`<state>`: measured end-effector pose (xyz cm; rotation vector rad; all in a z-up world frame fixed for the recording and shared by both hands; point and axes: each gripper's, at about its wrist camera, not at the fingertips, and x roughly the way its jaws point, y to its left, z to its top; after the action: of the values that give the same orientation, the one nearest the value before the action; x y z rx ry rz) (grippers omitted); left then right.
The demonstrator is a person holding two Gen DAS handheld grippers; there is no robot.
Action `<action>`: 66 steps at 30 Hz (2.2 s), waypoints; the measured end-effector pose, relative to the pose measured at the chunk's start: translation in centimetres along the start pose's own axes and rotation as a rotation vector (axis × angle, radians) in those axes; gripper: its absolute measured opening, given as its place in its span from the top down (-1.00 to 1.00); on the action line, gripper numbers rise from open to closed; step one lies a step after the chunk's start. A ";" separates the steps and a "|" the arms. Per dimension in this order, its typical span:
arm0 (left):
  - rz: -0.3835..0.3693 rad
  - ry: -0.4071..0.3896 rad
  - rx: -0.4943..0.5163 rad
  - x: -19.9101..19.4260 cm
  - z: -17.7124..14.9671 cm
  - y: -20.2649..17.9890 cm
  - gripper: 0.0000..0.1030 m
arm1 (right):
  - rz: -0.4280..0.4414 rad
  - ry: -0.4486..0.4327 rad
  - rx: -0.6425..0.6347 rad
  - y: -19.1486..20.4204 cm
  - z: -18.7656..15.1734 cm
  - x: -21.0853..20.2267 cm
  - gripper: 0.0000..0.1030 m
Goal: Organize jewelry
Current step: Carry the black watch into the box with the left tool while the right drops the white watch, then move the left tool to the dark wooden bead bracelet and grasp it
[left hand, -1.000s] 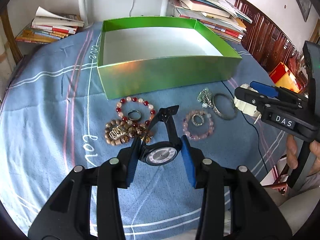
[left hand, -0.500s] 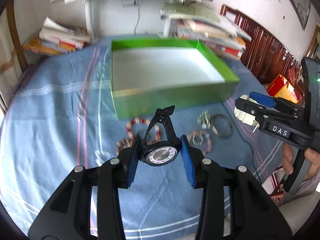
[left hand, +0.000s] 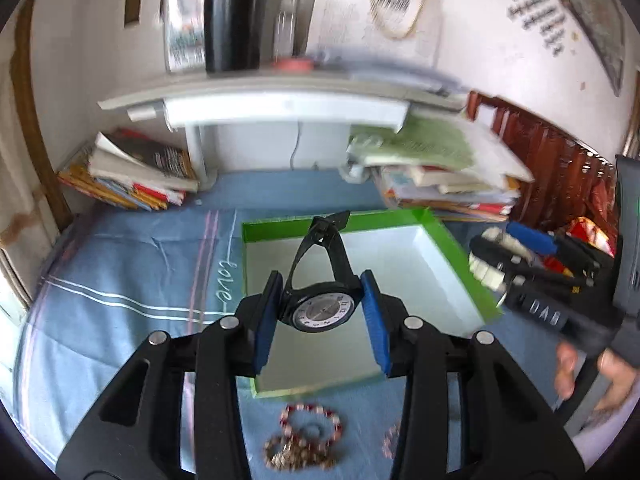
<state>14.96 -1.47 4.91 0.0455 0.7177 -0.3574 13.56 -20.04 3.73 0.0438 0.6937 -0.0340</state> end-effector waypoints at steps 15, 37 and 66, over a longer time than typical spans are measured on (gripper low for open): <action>0.043 0.126 -0.027 7.0 -2.3 -0.2 0.02 | -0.019 0.093 -0.024 0.9 -1.7 4.5 -0.27; 0.229 0.246 -0.083 -0.2 -14.1 5.8 -0.65 | -0.040 0.260 0.003 -0.9 -13.0 -0.8 0.07; 0.078 0.334 -0.081 2.1 -15.5 4.4 0.95 | -0.017 0.339 0.008 0.0 -14.2 1.3 0.02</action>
<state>8.06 4.55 -8.50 0.0571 1.0568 -0.2475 5.55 -19.32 -8.00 0.0517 1.0324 -0.0463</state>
